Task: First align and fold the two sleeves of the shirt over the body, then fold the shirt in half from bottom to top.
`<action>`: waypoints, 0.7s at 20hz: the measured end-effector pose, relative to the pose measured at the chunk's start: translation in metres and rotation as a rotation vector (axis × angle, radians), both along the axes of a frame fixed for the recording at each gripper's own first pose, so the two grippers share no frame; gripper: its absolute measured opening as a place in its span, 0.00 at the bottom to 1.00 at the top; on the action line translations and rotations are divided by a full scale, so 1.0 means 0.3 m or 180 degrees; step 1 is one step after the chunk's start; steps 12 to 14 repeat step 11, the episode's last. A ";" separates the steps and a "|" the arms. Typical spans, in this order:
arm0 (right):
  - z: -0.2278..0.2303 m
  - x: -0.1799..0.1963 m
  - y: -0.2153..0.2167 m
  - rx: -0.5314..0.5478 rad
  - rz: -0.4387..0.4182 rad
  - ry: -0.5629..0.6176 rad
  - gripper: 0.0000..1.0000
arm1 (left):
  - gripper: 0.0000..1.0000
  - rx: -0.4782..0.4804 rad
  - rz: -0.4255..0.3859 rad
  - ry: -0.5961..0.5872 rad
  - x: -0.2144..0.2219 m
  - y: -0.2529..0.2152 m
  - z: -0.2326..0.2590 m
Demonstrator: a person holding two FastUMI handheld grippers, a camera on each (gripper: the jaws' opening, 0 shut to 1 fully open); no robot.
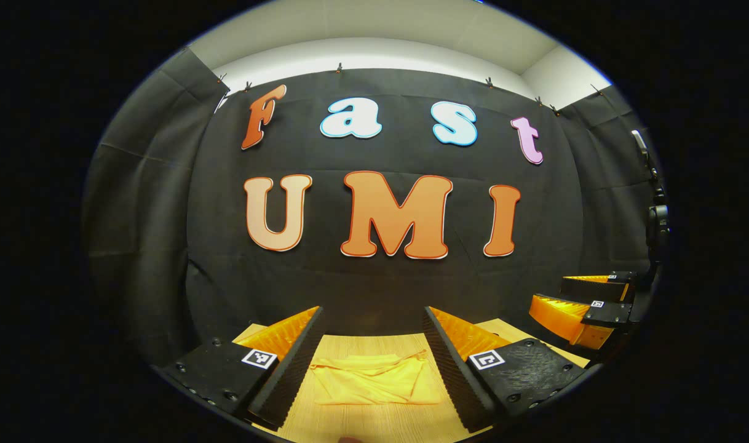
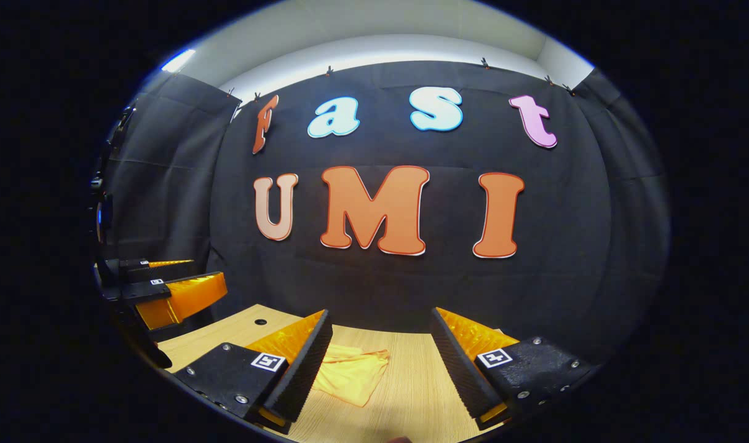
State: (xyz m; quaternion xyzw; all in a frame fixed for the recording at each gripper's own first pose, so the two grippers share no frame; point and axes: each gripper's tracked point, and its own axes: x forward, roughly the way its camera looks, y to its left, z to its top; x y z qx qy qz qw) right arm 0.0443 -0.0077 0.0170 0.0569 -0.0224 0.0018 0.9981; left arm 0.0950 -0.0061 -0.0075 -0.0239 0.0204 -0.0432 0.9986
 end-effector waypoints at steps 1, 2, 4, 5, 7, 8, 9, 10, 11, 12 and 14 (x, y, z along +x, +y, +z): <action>0.000 -0.014 0.004 0.0002 0.0003 -0.0046 0.98 | 0.96 0.0013 0.0014 0.0002 -0.019 0.001 -0.012; -0.008 -0.026 0.007 -0.0014 0.0011 -0.0070 0.97 | 0.96 0.0013 0.0029 -0.0004 -0.034 0.005 -0.021; -0.023 -0.044 0.010 -0.0061 0.0029 -0.0070 0.98 | 0.96 -0.0026 0.0045 -0.0030 -0.062 0.008 -0.024; -0.031 -0.051 0.012 -0.0083 0.0031 -0.0061 0.98 | 0.98 -0.0016 0.0085 -0.0015 -0.075 0.017 -0.038; -0.047 -0.060 0.014 -0.0109 0.0012 -0.0037 0.98 | 0.95 0.0049 0.0128 0.0030 -0.088 0.026 -0.063; -0.053 -0.064 0.016 -0.0118 0.0017 -0.0038 0.98 | 0.96 0.0058 0.0133 0.0040 -0.095 0.028 -0.066; -0.060 -0.069 0.020 -0.0129 0.0009 -0.0037 0.97 | 0.96 0.0060 0.0148 0.0048 -0.103 0.026 -0.077; -0.065 -0.074 0.035 -0.0142 0.0066 -0.0042 0.97 | 0.96 0.0069 0.0160 0.0049 -0.108 0.029 -0.079; -0.083 -0.079 0.039 -0.0170 0.0052 -0.0008 0.98 | 0.96 0.0086 0.0166 0.0058 -0.114 0.031 -0.087; -0.083 -0.079 0.039 -0.0170 0.0052 -0.0008 0.98 | 0.96 0.0086 0.0166 0.0058 -0.114 0.031 -0.087; -0.083 -0.079 0.039 -0.0170 0.0052 -0.0008 0.98 | 0.96 0.0086 0.0166 0.0058 -0.114 0.031 -0.087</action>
